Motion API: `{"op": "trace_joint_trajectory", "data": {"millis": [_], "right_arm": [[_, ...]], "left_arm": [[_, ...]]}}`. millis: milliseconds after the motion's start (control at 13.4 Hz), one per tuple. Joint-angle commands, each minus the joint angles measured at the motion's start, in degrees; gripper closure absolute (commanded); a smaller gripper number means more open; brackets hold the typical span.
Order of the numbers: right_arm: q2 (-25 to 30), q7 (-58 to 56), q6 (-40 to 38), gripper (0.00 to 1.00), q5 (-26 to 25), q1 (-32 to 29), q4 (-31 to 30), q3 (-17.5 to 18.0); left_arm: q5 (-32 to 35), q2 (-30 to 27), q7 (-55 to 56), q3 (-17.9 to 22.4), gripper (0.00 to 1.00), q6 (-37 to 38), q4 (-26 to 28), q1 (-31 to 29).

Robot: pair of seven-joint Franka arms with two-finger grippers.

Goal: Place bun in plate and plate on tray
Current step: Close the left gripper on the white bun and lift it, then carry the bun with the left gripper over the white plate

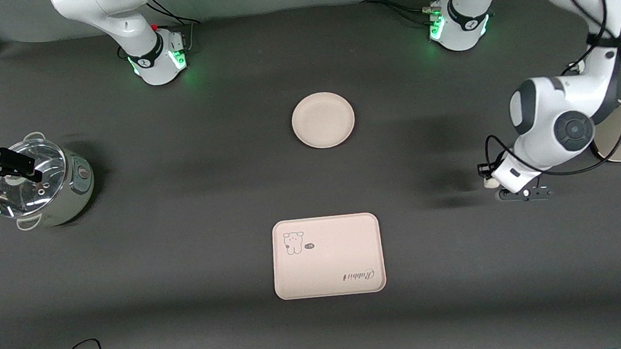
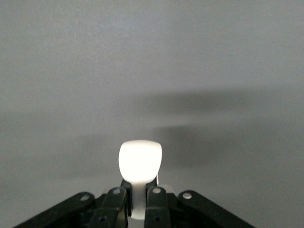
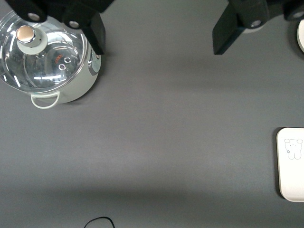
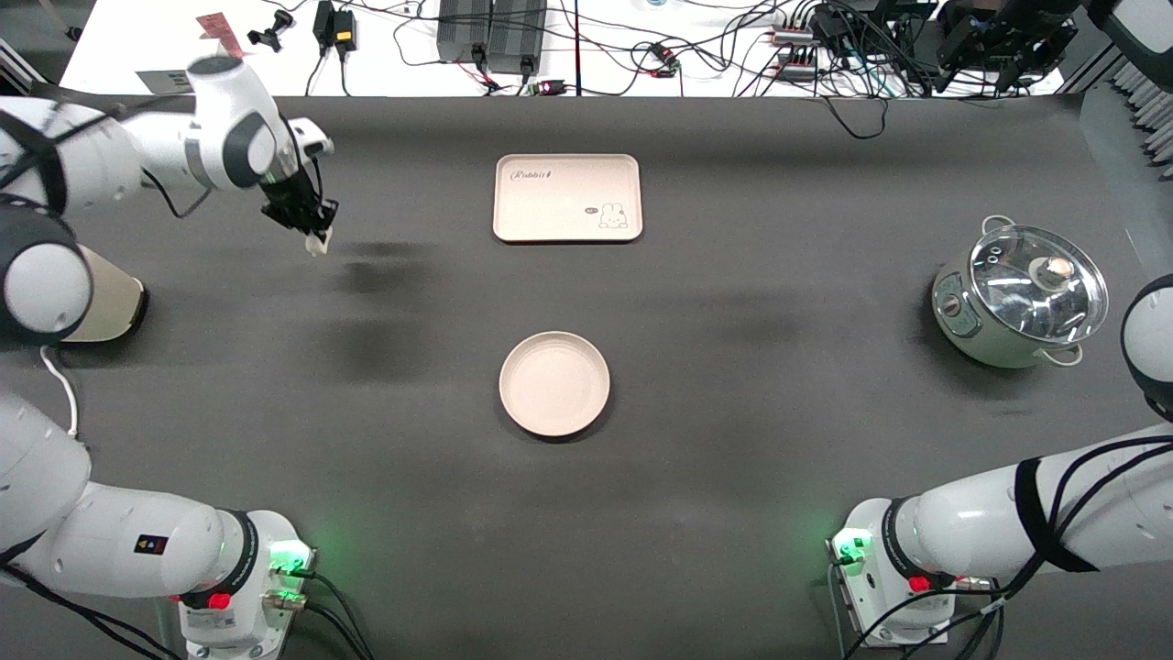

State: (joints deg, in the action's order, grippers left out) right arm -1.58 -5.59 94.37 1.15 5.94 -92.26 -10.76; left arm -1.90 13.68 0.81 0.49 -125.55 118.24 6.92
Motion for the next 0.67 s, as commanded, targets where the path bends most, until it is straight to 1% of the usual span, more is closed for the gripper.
{"op": "trace_joint_trajectory", "data": {"millis": [0,149,299,448,598], "right_arm": [[0.96,0.49,-0.07,0.0,0.08,0.13,-0.9,-0.14],[0.96,0.49,-0.07,0.0,0.08,0.13,-0.9,-0.14],[0.96,0.49,-0.07,0.0,0.08,0.04,-0.99,-0.14],[0.96,0.49,-0.07,0.0,0.08,0.13,-0.99,-0.14],[0.96,0.49,-0.07,0.0,0.08,0.04,-1.08,-0.14]], "left_arm": [[-0.39,-8.04,0.76,-2.93,0.86,6.36,0.07,0.99],[-0.74,-11.38,5.13,-6.62,0.86,9.96,-0.02,1.16],[-0.74,-13.24,12.42,-12.24,0.87,12.16,-1.16,1.87],[-0.83,-12.81,18.84,-16.81,0.87,14.1,-4.14,2.3],[-0.83,-12.45,24.91,-20.69,0.87,14.11,-5.29,3.53]]}}
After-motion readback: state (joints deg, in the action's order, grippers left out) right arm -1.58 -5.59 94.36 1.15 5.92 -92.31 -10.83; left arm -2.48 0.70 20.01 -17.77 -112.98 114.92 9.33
